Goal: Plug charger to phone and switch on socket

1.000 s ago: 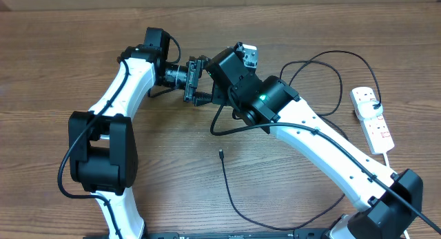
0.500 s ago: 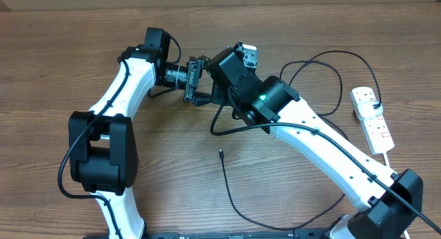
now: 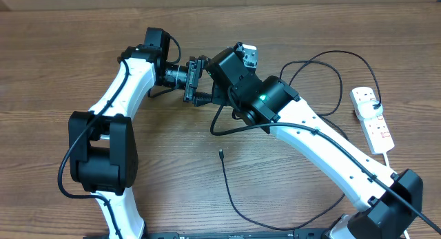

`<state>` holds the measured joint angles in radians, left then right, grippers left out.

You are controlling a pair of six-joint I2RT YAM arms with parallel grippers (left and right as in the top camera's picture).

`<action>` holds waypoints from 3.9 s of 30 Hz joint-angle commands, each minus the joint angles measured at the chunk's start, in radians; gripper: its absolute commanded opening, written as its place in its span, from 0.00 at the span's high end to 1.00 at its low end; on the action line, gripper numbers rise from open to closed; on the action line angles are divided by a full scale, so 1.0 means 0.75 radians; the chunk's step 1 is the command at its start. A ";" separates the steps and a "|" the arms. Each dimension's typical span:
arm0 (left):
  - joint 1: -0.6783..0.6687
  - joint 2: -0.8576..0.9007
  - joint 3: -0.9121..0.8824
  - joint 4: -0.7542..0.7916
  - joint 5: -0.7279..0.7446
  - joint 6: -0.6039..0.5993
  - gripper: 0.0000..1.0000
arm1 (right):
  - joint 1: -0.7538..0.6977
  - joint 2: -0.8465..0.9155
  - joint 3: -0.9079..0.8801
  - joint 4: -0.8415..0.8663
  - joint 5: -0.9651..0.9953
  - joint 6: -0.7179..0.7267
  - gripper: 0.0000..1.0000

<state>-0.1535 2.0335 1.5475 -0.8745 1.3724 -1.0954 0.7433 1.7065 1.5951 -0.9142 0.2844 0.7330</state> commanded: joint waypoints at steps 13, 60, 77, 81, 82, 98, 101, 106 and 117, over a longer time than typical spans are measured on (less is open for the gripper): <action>-0.006 0.001 0.035 0.001 0.057 0.036 0.28 | 0.004 -0.001 0.030 0.000 0.004 0.000 0.86; -0.006 0.001 0.035 0.230 0.128 0.018 0.11 | 0.001 -0.023 0.128 -0.007 0.366 0.840 0.96; -0.005 0.001 0.035 0.235 0.162 -0.131 0.52 | 0.001 -0.023 0.128 -0.004 0.217 1.390 0.94; -0.005 0.001 0.035 0.235 0.173 -0.132 0.55 | 0.001 -0.023 0.128 -0.030 0.187 1.481 0.93; -0.005 0.001 0.035 0.235 0.185 -0.131 0.57 | 0.001 -0.023 0.128 -0.030 0.185 1.482 0.93; -0.005 0.001 0.035 0.235 0.201 -0.131 0.79 | 0.001 -0.023 0.128 -0.015 0.126 1.482 0.93; -0.005 0.001 0.035 0.235 0.200 -0.131 0.81 | 0.001 -0.023 0.128 -0.013 0.101 1.482 0.92; -0.005 0.001 0.035 0.235 0.200 -0.131 0.86 | 0.001 -0.023 0.128 -0.013 0.096 1.482 0.92; -0.005 0.001 0.035 0.234 0.201 -0.131 0.96 | 0.003 -0.023 0.128 -0.004 0.092 1.482 0.87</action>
<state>-0.1486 2.0335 1.5517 -0.6991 1.5074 -1.1999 0.7410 1.7065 1.6543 -0.9329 0.3538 1.8656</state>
